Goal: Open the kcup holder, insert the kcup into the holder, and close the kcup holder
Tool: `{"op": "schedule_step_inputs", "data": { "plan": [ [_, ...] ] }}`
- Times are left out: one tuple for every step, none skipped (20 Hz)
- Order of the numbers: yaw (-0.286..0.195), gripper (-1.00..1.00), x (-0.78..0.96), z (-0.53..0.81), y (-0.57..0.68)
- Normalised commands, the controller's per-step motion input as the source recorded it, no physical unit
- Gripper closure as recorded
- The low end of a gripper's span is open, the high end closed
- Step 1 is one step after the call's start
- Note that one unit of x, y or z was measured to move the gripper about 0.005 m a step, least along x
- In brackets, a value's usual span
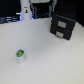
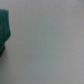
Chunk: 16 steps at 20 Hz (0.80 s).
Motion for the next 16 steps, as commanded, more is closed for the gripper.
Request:
{"op": "schedule_step_inputs", "data": {
  "plan": [
    [-0.188,-1.0,-0.36,0.01,0.61],
    [-0.181,-1.0,-0.34,0.02,0.63],
    [-0.164,-1.0,-0.36,0.02,0.65],
    [-0.152,-1.0,-0.37,0.02,0.66],
    [-0.151,-1.0,-0.38,0.01,0.67],
    [-0.154,-1.0,-0.35,0.01,0.69],
    [-0.173,-1.0,-0.31,0.01,0.69],
    [-0.188,-1.0,-0.29,0.0,0.69],
    [-0.2,-1.0,-0.26,-0.01,0.69],
    [-0.192,-1.0,-0.3,-0.01,0.71],
    [-0.197,-1.0,-0.28,-0.02,0.71],
    [-0.195,-1.0,-0.28,-0.03,0.7],
    [-0.191,-1.0,-0.3,-0.02,0.7],
    [-0.187,-1.0,-0.31,-0.03,0.7],
    [-0.185,-1.0,-0.32,-0.03,0.71],
    [-0.184,-1.0,-0.31,-0.04,0.71]
  ]
}}
